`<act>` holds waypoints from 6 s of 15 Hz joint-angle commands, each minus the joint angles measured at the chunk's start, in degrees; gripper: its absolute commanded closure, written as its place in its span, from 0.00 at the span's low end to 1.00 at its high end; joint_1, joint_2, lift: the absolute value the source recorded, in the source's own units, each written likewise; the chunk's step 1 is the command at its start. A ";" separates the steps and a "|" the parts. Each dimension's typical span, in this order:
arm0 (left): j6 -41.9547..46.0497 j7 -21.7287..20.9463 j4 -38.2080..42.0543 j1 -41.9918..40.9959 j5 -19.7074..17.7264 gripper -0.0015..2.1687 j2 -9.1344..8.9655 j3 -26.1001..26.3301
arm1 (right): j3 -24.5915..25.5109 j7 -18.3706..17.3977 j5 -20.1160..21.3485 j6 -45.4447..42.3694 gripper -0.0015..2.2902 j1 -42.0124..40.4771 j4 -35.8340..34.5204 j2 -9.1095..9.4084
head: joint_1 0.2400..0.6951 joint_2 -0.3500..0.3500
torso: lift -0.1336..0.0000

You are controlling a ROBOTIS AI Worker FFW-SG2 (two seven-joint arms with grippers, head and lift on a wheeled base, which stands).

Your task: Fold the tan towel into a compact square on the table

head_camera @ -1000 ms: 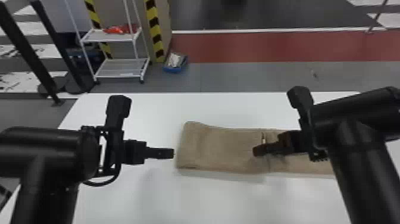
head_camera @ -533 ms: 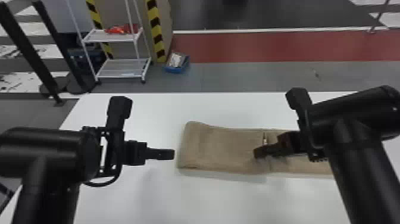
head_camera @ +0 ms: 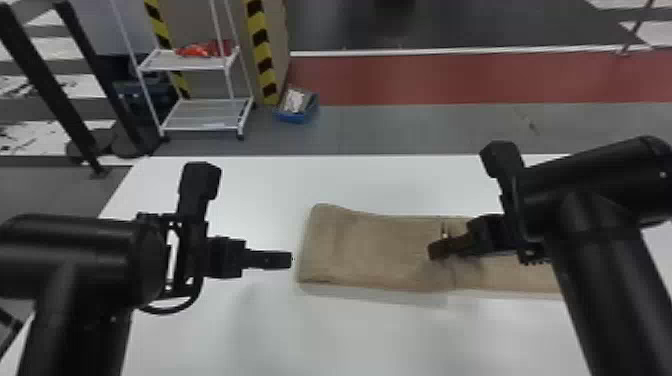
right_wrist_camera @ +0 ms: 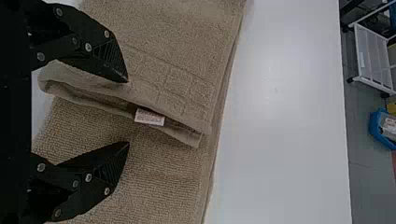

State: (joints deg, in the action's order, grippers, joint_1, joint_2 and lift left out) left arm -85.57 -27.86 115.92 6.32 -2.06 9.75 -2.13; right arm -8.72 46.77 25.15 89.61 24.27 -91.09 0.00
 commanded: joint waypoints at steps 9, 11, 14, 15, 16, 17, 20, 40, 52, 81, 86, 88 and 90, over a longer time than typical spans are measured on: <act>0.35 -0.27 -0.26 -0.25 -0.05 0.04 0.00 -0.51 | 0.81 -2.03 -2.13 0.47 0.25 -1.15 1.09 0.05 | 1.00 0.61 | 0.07; 0.70 -0.27 -0.35 -0.43 -0.05 0.04 0.18 -0.59 | 1.51 -2.12 -2.30 0.35 0.19 -1.94 0.74 0.05 | 1.00 0.62 | 0.07; 0.88 -0.36 -0.35 -0.78 -0.13 0.04 0.27 -1.47 | 2.56 -2.82 -2.74 0.47 0.14 -2.29 -1.72 0.05 | 1.00 0.62 | 0.07; 0.88 -0.45 -0.35 -0.78 -0.13 0.04 0.35 -1.65 | 3.00 -2.91 -2.74 0.47 0.14 -2.38 -2.69 0.05 | 1.00 0.61 | 0.07; 0.88 -0.45 -0.35 -0.78 -0.13 0.04 0.35 -1.65 | 3.09 -3.00 -2.74 0.47 0.14 -2.38 -3.22 0.05 | 1.00 0.62 | 0.07; 0.88 -0.45 -0.35 -0.78 -0.13 0.04 0.35 -1.65 | 3.18 -3.00 -2.65 0.47 0.14 -2.38 -3.39 0.05 | 1.00 0.62 | 0.07; 1.76 -0.45 -0.79 -0.69 -0.13 0.04 0.35 -1.56 | 4.58 -3.00 -4.32 0.47 0.14 -2.56 -4.18 0.05 | 1.00 0.61 | 0.07; 1.76 -0.45 -1.14 -0.78 -0.05 0.04 0.35 -1.65 | 4.23 -3.35 -6.26 -5.45 0.36 -3.52 -3.13 0.05 | 1.00 0.64 | 0.07; 1.76 -0.53 -1.32 -0.69 -0.13 0.04 0.79 -1.74 | 10.21 -2.65 -11.09 0.00 0.58 -3.26 -10.78 0.05 | 1.00 0.64 | 0.07; 3.87 0.17 -1.05 -1.22 -1.01 0.04 0.18 -2.09 | 26.03 -1.59 -19.18 0.47 0.58 -8.89 -14.64 -3.43 | 1.00 0.48 | 0.07; 3.87 0.08 -0.96 -1.57 -1.01 0.04 0.44 -2.35 | 25.50 -2.03 -18.65 0.47 0.58 -8.80 -10.78 -3.34 | 1.00 0.47 | 0.07; 3.87 0.08 -1.05 -1.57 -0.92 0.04 0.35 -2.09 | 26.12 -1.94 -19.09 0.47 0.58 -8.97 -11.66 -3.43 | 1.00 0.48 | 0.07; 3.87 0.17 -1.14 -1.49 -0.75 0.04 0.18 -1.83 | 29.19 -1.50 -20.76 0.47 0.58 -8.01 -15.43 -4.66 | 1.00 0.48 | 0.07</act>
State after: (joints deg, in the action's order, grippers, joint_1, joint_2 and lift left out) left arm -81.70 -27.75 114.88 4.75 -2.95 10.06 -4.16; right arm 18.47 45.16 5.61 89.96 15.60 -103.97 -3.80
